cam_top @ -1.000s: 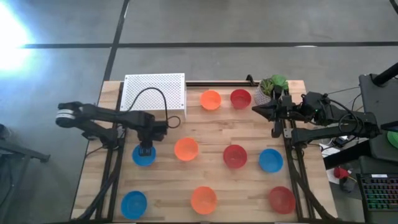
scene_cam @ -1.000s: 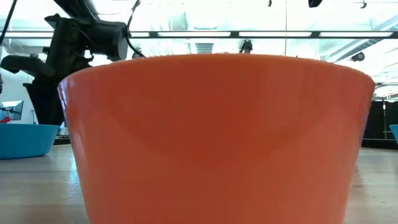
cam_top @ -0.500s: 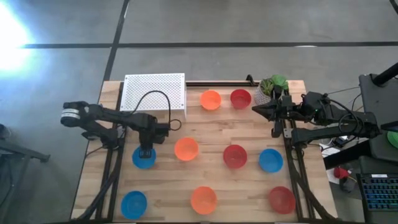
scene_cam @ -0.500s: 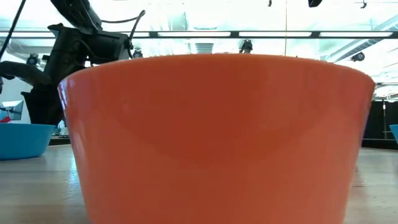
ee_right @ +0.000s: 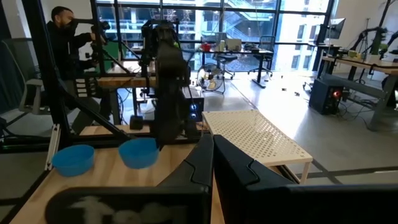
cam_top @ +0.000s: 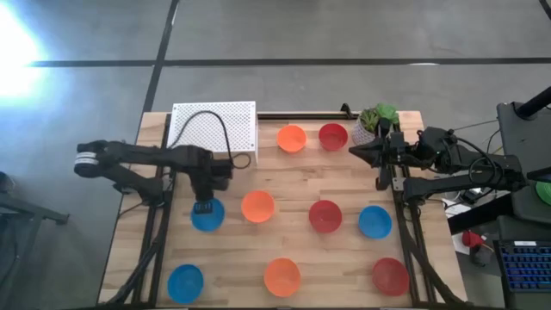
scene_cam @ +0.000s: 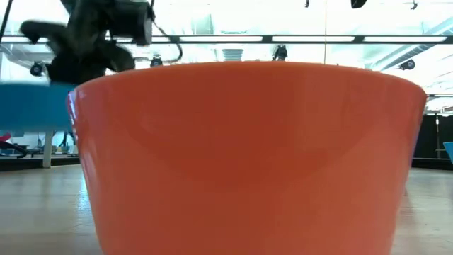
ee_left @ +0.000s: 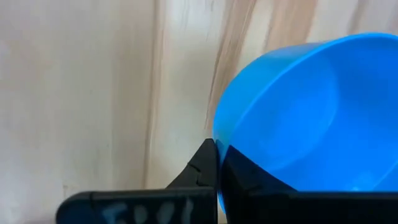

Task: Pick & Place Mini bowls
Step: Put the top right blue bowl on the shelf

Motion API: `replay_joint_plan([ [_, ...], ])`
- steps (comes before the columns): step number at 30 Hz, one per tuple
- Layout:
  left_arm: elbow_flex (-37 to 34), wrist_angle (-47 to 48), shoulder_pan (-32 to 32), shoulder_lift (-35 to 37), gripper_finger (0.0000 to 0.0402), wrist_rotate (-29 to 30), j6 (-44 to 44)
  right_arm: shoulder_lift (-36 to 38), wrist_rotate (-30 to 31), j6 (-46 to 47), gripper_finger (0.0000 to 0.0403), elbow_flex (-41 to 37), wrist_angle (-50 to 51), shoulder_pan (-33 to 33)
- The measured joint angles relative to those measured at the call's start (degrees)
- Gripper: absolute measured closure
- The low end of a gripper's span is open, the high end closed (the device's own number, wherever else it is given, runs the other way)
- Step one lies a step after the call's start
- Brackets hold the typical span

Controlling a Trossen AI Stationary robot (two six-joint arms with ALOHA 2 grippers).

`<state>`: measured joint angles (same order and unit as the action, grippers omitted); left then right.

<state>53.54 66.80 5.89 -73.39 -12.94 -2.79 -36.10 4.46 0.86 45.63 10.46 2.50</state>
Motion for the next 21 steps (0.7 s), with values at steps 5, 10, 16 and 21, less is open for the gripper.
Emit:
replay_joint_plan([
  [5, 6.7, 3.2, 2.5, 2.9, 0.0401, -0.5, -4.6, 0.0, 0.0, 0.0, 0.0394, 0.0, 0.0, 0.0],
  [10, 13.5, 6.4, 6.8, 4.9, 0.0401, -1.2, -6.7, 0.0, 0.0, 0.0, 0.0394, 0.0, 0.0, 0.0],
  [16, 19.4, 7.9, 15.8, 5.2, 0.0401, -0.8, -12.8, 0.0, 0.1, 0.0, 0.0394, 0.0, 0.0, 0.0],
  [21, 21.8, 10.6, 24.6, 5.1, 0.0401, 1.6, -14.8, 0.0, 0.1, 0.0, 0.0394, 0.0, 0.0, 0.0],
])
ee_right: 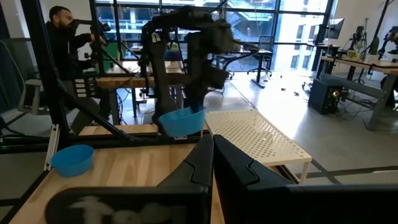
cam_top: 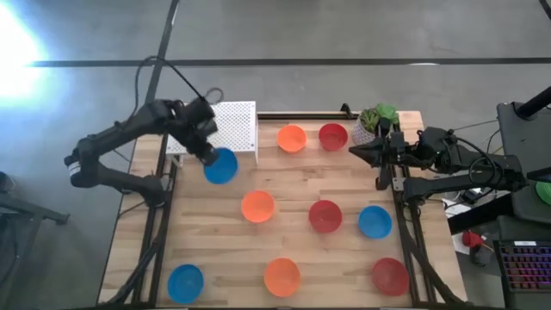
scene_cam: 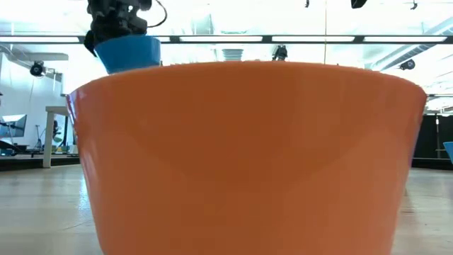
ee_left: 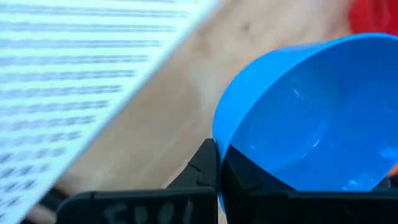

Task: Pick & Place Mini bowls
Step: Put the top right blue bowl on the shelf

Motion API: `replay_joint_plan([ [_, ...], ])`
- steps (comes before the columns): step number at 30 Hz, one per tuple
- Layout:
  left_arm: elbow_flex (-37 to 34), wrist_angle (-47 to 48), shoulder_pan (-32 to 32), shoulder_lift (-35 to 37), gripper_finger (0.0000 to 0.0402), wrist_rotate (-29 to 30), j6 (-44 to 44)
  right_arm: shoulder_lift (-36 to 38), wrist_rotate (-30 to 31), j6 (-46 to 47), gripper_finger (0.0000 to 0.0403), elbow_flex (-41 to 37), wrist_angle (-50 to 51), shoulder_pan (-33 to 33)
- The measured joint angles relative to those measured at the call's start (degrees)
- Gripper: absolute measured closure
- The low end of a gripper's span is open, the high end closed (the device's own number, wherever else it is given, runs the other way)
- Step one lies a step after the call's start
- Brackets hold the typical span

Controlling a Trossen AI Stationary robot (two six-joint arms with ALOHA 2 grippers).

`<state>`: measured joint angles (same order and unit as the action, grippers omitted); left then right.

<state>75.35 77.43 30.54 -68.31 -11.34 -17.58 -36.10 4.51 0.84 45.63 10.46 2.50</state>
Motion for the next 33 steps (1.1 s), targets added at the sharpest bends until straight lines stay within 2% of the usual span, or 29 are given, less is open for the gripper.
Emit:
replay_joint_plan([
  [5, 1.2, 4.6, 11.0, -0.1, 0.0401, 0.9, 0.8, 0.0, 0.0, 0.0, 0.0394, 0.0, 0.0, 0.0],
  [14, 1.2, 5.4, 28.9, -0.7, 0.0401, 1.2, 4.3, -0.1, 0.2, 0.0, 0.0394, 0.0, 0.0, 0.0],
  [18, 1.2, 5.9, 34.9, -2.9, 0.0401, -0.1, 6.6, -0.1, 3.5, 0.0, 0.0394, 0.0, 0.0, 0.0],
  [20, 1.2, 6.6, 36.2, -4.4, 0.0401, -3.7, 7.0, -0.1, 4.8, 0.0, 0.0394, 0.0, 0.0, 0.0],
  [22, 1.2, 7.5, 36.4, -5.8, 0.0401, -4.9, 7.0, -0.1, 4.9, 0.0, 0.0394, 0.0, 0.0, 0.0],
  [33, 2.1, 8.7, 36.3, -6.9, 0.0401, -4.4, 5.9, -0.1, 4.7, 0.0, 0.0394, 0.0, 0.0, 0.0],
])
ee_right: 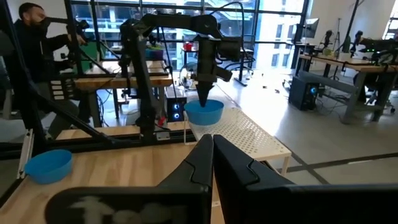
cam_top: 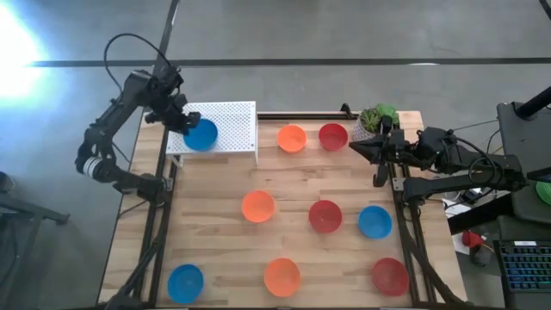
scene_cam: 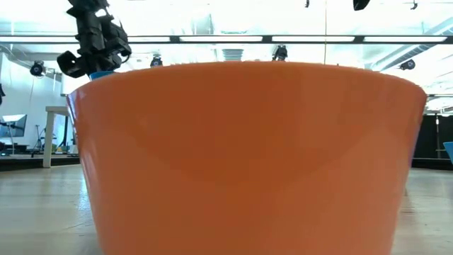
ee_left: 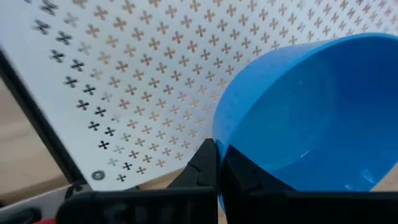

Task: Pick & Place Mini bowls
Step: Put the top right blue bowl on the shelf

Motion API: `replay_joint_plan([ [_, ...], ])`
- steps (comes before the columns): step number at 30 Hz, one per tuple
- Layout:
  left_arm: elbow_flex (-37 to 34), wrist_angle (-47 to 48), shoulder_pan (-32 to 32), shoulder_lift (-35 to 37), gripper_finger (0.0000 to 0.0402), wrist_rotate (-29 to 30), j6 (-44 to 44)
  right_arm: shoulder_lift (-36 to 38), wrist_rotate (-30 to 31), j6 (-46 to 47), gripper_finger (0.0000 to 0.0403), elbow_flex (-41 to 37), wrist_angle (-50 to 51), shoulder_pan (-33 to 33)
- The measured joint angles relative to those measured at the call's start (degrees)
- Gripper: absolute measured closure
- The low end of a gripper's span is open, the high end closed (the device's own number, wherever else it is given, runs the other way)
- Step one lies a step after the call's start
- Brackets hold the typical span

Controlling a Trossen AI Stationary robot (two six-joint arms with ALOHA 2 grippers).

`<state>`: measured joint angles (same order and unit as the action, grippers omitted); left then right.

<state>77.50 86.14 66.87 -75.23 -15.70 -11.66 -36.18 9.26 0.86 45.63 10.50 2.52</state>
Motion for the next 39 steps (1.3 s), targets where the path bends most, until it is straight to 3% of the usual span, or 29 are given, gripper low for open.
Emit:
replay_joint_plan([
  [14, 0.9, 3.9, -0.1, 9.0, 0.0401, 6.1, -6.9, 0.0, -0.1, -1.4, 0.0394, 0.0, 0.4, 0.0],
  [25, -3.7, -1.3, 0.1, 9.0, 0.0402, 13.9, -11.4, 0.0, -0.2, -1.3, 0.0394, 0.0, 0.5, 0.0],
  [36, -4.1, -4.4, 0.3, 9.0, 0.0402, 25.9, -16.9, 0.0, -0.2, -1.1, 0.0394, 0.0, 1.0, 0.0],
  [39, -5.2, -7.2, 0.3, 9.0, 0.0402, 26.3, -17.3, 0.0, -0.2, -1.1, 0.0394, 0.0, 1.3, 0.0],
])
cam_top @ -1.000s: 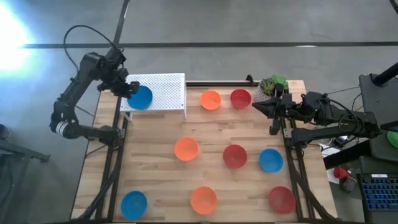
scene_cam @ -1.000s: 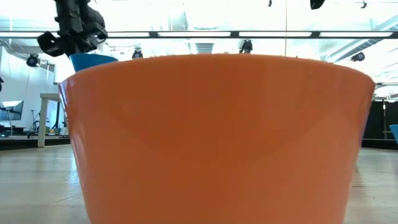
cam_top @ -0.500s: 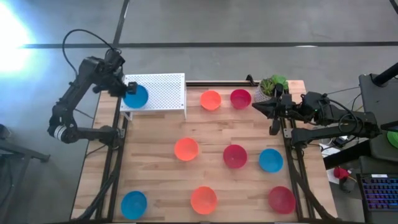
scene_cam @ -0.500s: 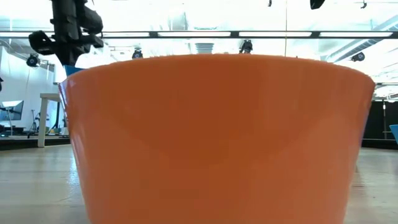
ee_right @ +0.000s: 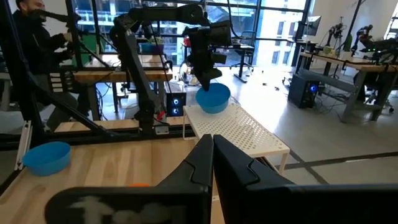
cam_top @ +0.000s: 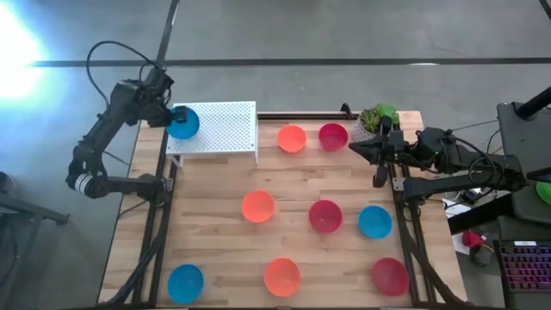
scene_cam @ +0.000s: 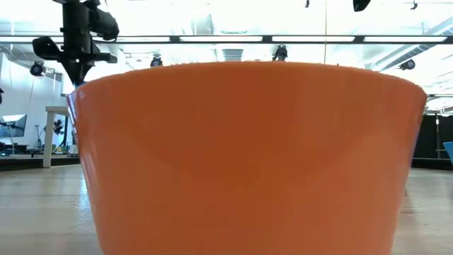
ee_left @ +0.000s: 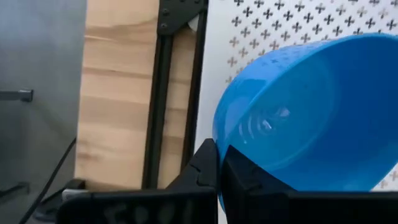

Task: Pick & Place Mini bowls
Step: Put the top right blue bowl on the shelf

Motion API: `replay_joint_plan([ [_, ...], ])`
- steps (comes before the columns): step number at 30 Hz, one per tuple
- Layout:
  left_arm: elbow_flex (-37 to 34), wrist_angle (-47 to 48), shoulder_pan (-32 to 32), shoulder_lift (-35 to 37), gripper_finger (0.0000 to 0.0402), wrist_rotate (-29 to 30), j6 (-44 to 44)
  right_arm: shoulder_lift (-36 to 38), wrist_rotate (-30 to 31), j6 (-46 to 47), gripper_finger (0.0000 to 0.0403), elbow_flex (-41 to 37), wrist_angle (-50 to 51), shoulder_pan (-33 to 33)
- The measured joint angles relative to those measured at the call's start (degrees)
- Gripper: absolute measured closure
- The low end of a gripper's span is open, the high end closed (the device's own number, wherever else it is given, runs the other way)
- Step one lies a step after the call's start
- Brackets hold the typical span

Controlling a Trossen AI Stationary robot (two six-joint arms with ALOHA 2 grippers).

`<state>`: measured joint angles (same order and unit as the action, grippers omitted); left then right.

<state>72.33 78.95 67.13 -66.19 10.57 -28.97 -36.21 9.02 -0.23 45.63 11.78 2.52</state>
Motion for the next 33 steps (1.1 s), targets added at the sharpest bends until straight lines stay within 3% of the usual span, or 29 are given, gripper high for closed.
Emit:
replay_joint_plan([
  [11, -1.5, -2.4, 0.0, 0.0, 0.0395, 0.0, 0.6, 0.0, 0.0, 0.1, 0.0394, 0.0, 0.0, 0.0],
  [19, -1.6, -2.5, 0.0, 0.0, 0.0374, 0.1, 1.1, 0.0, 0.0, 0.0, 0.0394, 0.0, 0.0, 0.0],
  [25, -1.6, -2.5, 0.0, 0.0, 0.0349, 4.3, 1.5, 0.0, 0.1, 0.1, 0.0394, 0.0, 0.0, 0.0],
  [33, -0.7, -2.1, 0.0, 0.0, 0.0332, 3.5, 4.2, 0.0, 0.1, 0.1, 0.0394, 0.0, 0.0, 0.0],
])
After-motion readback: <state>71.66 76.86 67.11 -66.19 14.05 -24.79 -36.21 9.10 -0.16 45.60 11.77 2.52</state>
